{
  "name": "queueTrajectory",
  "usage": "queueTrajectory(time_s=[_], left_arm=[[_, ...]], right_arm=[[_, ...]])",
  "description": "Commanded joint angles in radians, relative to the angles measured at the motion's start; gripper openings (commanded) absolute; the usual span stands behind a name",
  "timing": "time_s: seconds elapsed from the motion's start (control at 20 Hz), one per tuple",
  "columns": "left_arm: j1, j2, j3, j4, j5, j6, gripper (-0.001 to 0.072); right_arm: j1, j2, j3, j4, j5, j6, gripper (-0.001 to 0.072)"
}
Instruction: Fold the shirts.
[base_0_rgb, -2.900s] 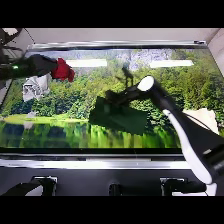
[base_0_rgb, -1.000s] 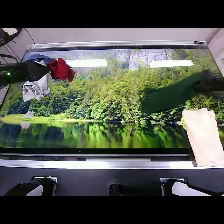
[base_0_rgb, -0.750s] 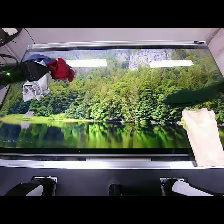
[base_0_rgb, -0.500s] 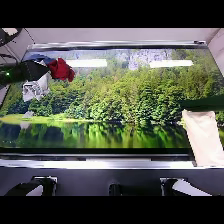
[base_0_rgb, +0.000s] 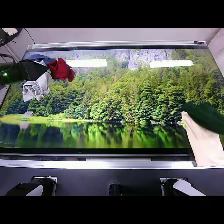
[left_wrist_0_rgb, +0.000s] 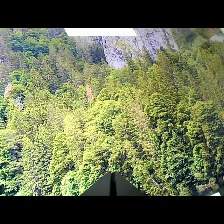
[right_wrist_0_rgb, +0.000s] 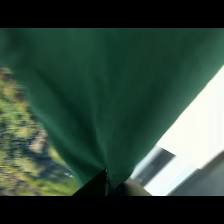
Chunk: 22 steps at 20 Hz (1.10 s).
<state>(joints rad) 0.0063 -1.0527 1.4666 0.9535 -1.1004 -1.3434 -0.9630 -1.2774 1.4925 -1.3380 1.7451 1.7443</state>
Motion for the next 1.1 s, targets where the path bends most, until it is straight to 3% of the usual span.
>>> queueTrajectory(time_s=[0.0,0.35,0.4,0.45,0.5,0.6,0.7,0.75,0.85,0.95,1.0,1.05], left_arm=[[0.001,0.01,0.0,0.0,0.0,0.001,0.0035],[0.001,0.01,0.0,0.0,0.001,0.0,0.0036],[0.001,0.01,0.0,0.0,0.001,0.001,0.0035],[0.001,0.01,0.0,0.0,0.001,0.0,0.0036],[0.001,0.01,0.002,0.0,0.002,0.0,0.0036],[0.001,0.01,0.023,0.0,0.023,0.001,0.0035],[-0.002,-0.003,0.094,0.045,0.086,0.0,0.0033],[-0.018,-0.024,0.151,0.162,0.12,-0.014,0.0033],[-0.072,-0.113,0.273,0.569,0.087,-0.167,0.0032],[-0.126,-0.221,0.331,0.908,-0.032,-0.282,0.0034],[-0.135,-0.266,0.328,0.958,-0.093,-0.31,0.0039],[-0.136,-0.314,0.321,0.953,-0.176,-0.321,0.0184]], right_arm=[[-0.005,0.078,-0.253,-0.264,-0.053,0.007,0.0042],[-0.005,0.121,-0.579,-0.294,-0.323,0.033,0.0047],[-0.005,0.121,-0.581,-0.299,-0.336,0.032,0.0205],[-0.005,0.122,-0.57,-0.308,-0.341,0.022,0.0604],[-0.005,0.122,-0.544,-0.328,-0.352,-0.025,0.068],[-0.005,0.122,-0.408,-0.357,-0.365,-0.07,0.0689],[0.021,0.127,-0.188,-0.333,-0.464,-0.097,0.0679],[0.072,0.132,-0.072,-0.315,-0.56,-0.13,0.0677],[0.251,0.138,0.101,-0.296,-0.741,-0.171,0.0668],[0.503,0.138,0.173,-0.294,-0.8,-0.157,0.0668],[0.638,0.133,0.172,-0.294,-0.779,-0.114,0.0668],[0.753,0.112,0.172,-0.295,-0.716,-0.047,0.0668]])
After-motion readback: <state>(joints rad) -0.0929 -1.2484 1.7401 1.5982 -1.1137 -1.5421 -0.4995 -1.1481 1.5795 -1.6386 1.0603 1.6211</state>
